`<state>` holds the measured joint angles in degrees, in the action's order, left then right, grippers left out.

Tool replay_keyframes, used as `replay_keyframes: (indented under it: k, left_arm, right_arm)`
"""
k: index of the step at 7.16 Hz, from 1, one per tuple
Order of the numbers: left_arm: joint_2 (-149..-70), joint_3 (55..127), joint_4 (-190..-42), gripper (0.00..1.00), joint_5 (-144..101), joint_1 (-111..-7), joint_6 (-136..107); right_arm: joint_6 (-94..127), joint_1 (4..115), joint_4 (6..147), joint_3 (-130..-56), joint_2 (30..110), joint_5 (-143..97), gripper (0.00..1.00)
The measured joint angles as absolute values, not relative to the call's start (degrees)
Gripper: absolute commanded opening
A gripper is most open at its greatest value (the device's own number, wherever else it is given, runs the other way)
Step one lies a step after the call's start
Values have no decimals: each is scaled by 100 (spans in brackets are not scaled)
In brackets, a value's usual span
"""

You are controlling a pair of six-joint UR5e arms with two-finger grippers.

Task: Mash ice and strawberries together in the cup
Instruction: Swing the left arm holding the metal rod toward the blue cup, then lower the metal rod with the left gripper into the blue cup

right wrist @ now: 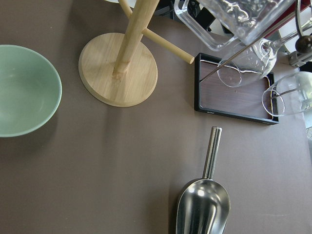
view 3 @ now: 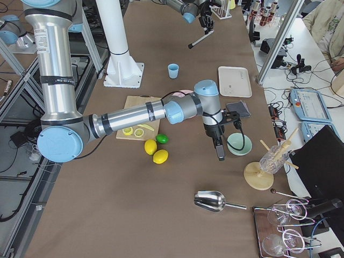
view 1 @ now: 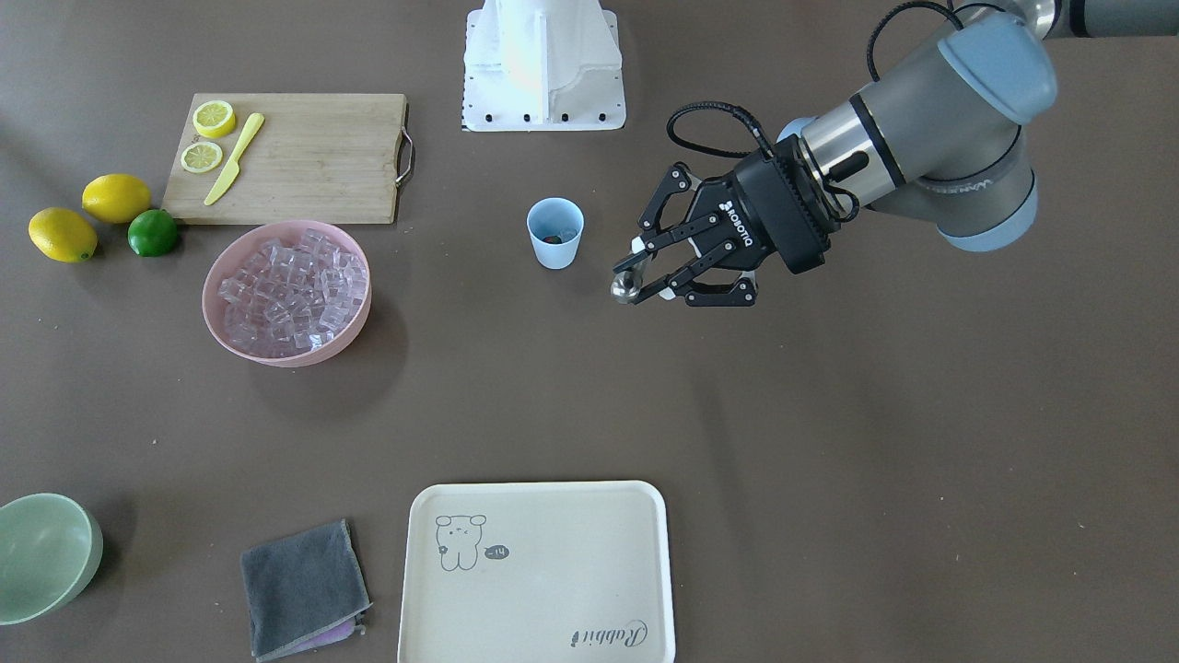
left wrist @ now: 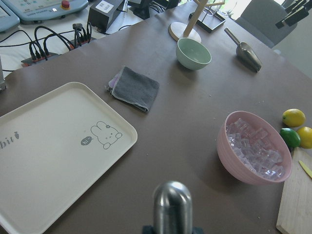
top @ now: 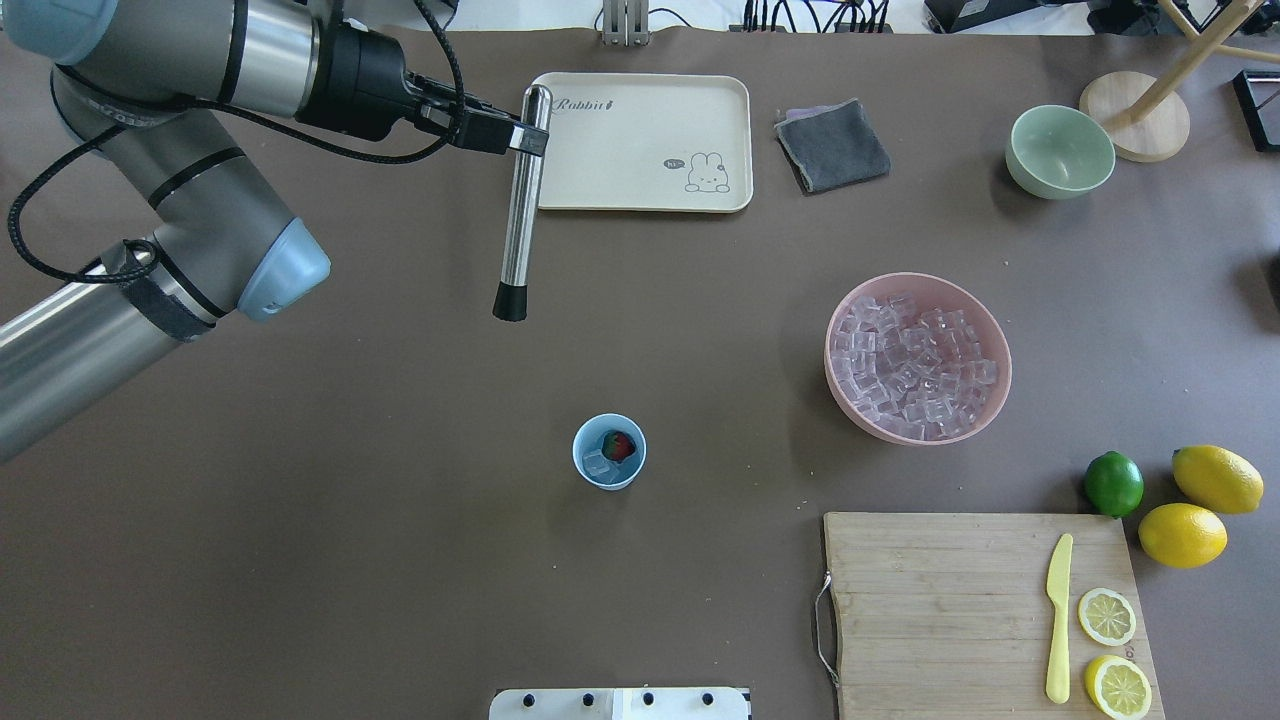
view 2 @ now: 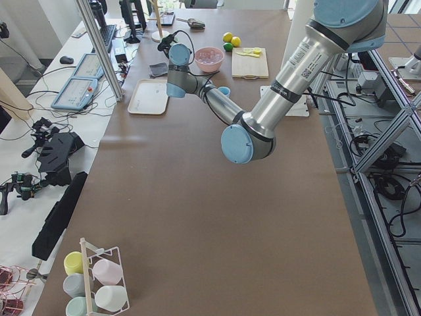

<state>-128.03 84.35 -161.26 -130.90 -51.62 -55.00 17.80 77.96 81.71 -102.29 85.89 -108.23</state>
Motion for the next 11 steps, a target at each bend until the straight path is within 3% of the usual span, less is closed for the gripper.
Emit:
replay_keyframes:
  k: [5, 11]
  left_arm:
    - [-12649, 7952, -18818, 0, -12488, -4520, -6279]
    - [-12550, 7957, -19095, 0, -12374, -4121, -4033]
  right_arm:
    - [1786, 7780, 8165, -10208, 8436, -10784, 100]
    - [1861, 7780, 8171, -10349, 8437, -10570, 100]
